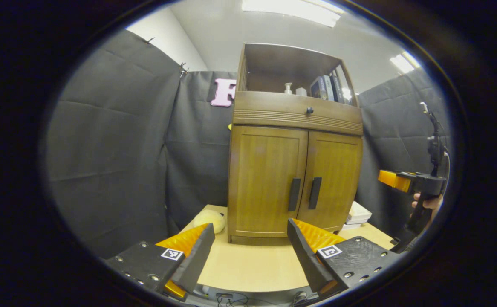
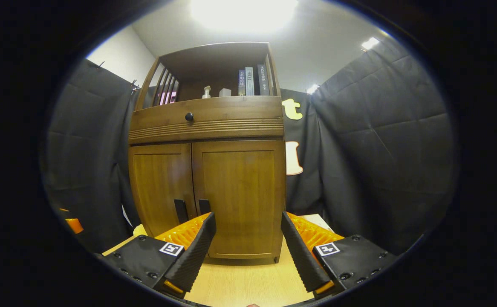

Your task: Open the right door of the double-door shoe cabinet with the right hand, and open the left door with the left hand.

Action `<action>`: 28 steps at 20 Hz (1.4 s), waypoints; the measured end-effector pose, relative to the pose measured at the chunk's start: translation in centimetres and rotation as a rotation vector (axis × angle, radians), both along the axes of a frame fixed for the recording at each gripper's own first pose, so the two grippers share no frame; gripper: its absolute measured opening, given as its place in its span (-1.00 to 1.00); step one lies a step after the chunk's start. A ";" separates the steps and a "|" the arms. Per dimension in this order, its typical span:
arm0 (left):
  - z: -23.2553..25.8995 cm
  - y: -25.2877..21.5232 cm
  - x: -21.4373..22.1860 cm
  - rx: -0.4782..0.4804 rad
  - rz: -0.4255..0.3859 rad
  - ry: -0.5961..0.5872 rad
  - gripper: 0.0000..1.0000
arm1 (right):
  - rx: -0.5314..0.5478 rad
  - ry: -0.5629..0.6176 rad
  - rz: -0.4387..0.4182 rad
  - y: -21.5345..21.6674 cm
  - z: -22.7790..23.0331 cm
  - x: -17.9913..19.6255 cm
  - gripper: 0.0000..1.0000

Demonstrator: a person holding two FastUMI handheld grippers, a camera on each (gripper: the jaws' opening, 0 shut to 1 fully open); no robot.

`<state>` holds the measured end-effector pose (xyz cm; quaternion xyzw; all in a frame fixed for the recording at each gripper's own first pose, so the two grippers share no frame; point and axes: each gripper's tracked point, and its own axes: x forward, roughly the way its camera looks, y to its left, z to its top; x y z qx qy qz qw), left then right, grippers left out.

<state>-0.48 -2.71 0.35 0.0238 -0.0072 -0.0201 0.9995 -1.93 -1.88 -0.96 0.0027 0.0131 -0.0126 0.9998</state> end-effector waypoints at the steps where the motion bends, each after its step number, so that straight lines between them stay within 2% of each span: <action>1: -0.1 -0.1 -0.1 0.003 -0.002 0.002 1.00 | 0.001 0.006 0.003 0.0 -0.1 0.1 0.93; 10: -0.3 -0.2 -0.7 -0.006 0.011 -0.012 1.00 | 0.024 0.023 0.045 1.3 0.0 2.0 0.89; 16: -0.9 1.1 -1.5 -0.008 0.044 -0.005 1.00 | 0.016 0.024 0.096 3.1 -0.2 4.7 0.89; 23: -1.6 2.1 -1.9 0.026 0.088 0.015 1.00 | 0.023 -0.001 0.116 5.7 0.2 8.4 0.89; 24: -1.6 2.2 -2.1 0.027 0.099 0.013 1.00 | 0.021 0.000 0.125 6.1 0.2 8.9 0.93; 28: -1.0 3.4 -2.4 0.021 0.173 -0.015 1.00 | 0.040 0.017 0.154 7.7 -0.3 11.0 0.89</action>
